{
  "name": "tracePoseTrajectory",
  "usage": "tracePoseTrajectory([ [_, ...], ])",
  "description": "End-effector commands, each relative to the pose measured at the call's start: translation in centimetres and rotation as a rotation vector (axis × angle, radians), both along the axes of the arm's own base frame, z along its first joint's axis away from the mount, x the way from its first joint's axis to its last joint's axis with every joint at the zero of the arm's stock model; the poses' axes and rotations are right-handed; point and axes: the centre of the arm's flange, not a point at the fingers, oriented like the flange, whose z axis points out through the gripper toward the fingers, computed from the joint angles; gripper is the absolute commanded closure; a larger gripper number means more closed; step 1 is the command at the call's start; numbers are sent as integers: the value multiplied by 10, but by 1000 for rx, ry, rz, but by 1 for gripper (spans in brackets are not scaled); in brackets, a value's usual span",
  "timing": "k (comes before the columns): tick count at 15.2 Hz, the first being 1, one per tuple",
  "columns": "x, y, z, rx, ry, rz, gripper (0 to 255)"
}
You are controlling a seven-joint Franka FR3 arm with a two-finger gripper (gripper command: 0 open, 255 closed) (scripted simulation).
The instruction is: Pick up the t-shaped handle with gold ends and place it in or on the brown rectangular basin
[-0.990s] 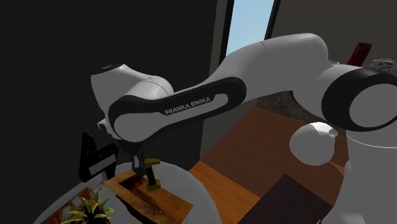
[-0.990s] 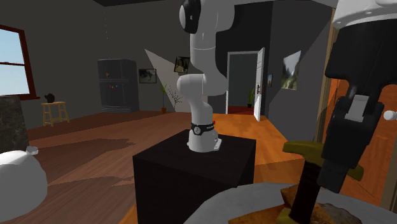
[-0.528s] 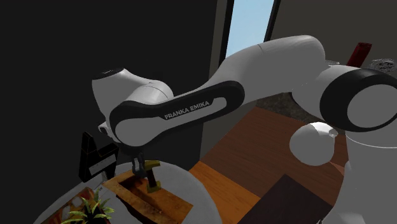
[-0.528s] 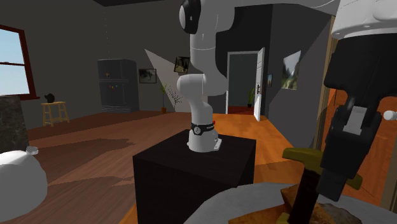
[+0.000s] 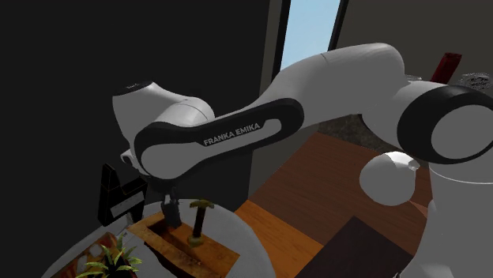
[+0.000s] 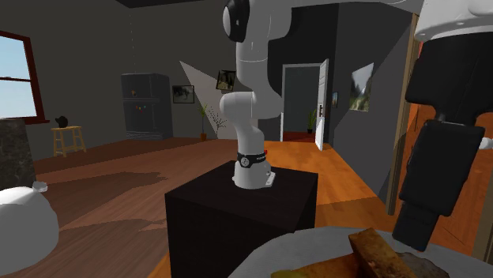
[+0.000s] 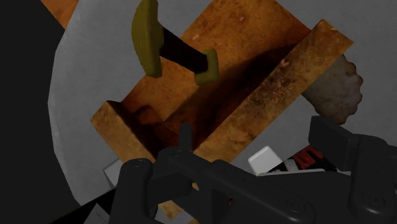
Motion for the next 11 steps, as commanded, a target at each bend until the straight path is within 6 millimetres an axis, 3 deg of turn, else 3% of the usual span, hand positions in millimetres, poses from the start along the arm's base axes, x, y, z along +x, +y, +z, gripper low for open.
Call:
tracePoseTrajectory([
  [1, 1, 2, 21, 0, 0, 0, 0],
  [3, 1, 5, 44, 0, 0, 0, 0],
  [11, 1, 5, 44, 0, 0, 0, 0],
])
